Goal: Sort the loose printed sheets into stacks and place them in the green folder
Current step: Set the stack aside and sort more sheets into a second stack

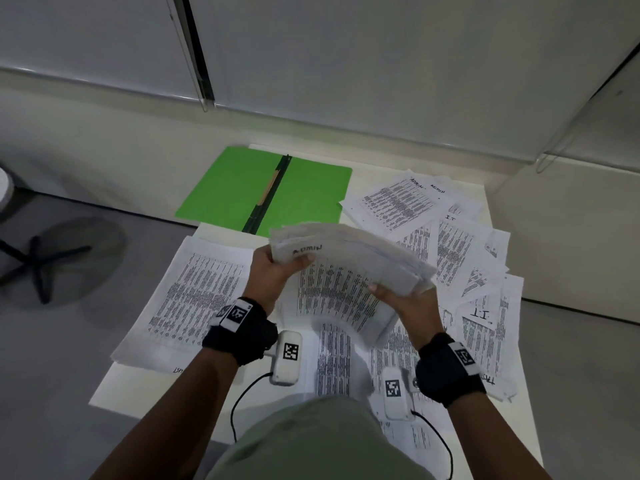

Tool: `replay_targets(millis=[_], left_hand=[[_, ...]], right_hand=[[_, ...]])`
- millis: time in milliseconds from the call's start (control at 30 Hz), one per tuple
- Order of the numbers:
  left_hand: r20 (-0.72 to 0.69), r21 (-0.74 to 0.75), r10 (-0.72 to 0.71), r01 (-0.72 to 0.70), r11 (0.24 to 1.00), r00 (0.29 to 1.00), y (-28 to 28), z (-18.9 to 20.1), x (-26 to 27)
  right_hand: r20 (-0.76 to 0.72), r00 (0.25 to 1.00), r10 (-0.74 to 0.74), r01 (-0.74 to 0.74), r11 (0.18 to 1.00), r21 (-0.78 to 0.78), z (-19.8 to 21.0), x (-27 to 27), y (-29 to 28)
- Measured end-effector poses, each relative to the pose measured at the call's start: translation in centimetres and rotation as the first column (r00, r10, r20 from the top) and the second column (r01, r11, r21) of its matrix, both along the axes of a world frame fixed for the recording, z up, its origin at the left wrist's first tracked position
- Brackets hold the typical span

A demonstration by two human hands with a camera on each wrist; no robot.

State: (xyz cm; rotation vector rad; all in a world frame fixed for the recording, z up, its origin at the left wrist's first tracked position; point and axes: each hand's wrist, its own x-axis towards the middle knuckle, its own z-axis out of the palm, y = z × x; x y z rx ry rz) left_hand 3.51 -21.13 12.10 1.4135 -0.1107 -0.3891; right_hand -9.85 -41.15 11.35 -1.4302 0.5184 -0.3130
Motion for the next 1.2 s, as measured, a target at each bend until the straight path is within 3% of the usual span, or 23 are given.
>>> replay_targets(millis=[100, 167, 300, 367, 433, 500, 533, 567, 633, 733, 800, 867, 933, 967, 1200], left_hand=[[-0.080, 0.133, -0.023, 0.034, 0.990, 0.996, 0.8, -1.9, -0.4], [-0.069, 0.167, -0.065, 0.076, 0.983, 0.995, 0.9, -2.1, -0.7], [0.056, 0.162, -0.130, 0.119, 0.980, 0.990, 1.8, 1.9, 0.4], [0.169, 0.208, -0.226, 0.189, 0.960, 0.959, 2.3, 4.9, 1.6], [0.284, 0.410, -0.403, 0.270, 0.871, 0.870, 2.1, 7.1, 2.4], [0.345, 0.692, -0.602, 0.239, 0.681, 0.720, 1.2, 7.8, 2.7], [0.350, 0.759, -0.660, 0.212, 0.616, 0.665, 0.8, 7.7, 2.7], [0.360, 0.774, -0.670, 0.193, 0.603, 0.649, 0.5, 7.2, 2.8], [0.346, 0.731, -0.583, 0.178, 0.658, 0.736, 0.9, 6.5, 3.0], [0.225, 0.566, -0.397, 0.213, 0.797, 0.890, 3.3, 5.5, 3.8], [0.165, 0.416, -0.313, 0.222, 0.882, 0.935, 4.9, 4.9, 4.1], [0.141, 0.261, -0.276, 0.233, 0.937, 0.951, 5.4, 4.4, 4.0], [0.130, 0.184, -0.249, 0.224, 0.957, 0.960, 4.8, 3.6, 3.7], [0.129, 0.157, -0.222, 0.201, 0.967, 0.967, 4.3, 3.3, 3.5], [0.136, 0.103, -0.110, 0.097, 0.990, 0.985, 2.0, 1.9, 2.5]], right_hand=[[-0.134, 0.986, 0.101, -0.112, 0.991, -0.080, -1.9, -0.5, 0.9], [-0.204, 0.976, 0.073, -0.112, 0.976, -0.189, -3.3, -0.6, 1.0], [-0.263, 0.961, -0.082, -0.040, 0.903, -0.429, -2.9, 0.2, -0.1], [-0.304, 0.950, -0.073, -0.108, 0.836, -0.538, -1.4, 0.8, -1.2], [-0.343, 0.939, -0.033, -0.223, 0.700, -0.679, 0.7, 1.7, -2.1], [-0.379, 0.924, 0.048, -0.345, 0.529, -0.775, 2.9, 2.6, -2.2], [-0.402, 0.911, 0.090, -0.397, 0.453, -0.798, 3.8, 3.0, -2.2], [-0.419, 0.899, 0.126, -0.432, 0.408, -0.804, 4.7, 3.3, -2.0], [-0.412, 0.893, 0.180, -0.447, 0.454, -0.771, 5.9, 3.3, -2.4], [-0.362, 0.925, 0.110, -0.337, 0.677, -0.654, 6.4, 1.6, -5.6], [-0.282, 0.959, 0.015, -0.167, 0.838, -0.520, 5.7, -0.2, -8.0], [-0.159, 0.987, 0.014, -0.058, 0.960, -0.272, 4.5, -1.5, -8.7], [-0.044, 0.998, 0.037, -0.039, 0.999, -0.036, 3.0, -1.8, -8.1], [0.022, 0.999, 0.026, -0.026, 1.000, 0.009, 2.7, -1.8, -7.6], [0.199, 0.967, -0.157, 0.175, 0.982, -0.074, 4.2, -2.0, -5.7]])
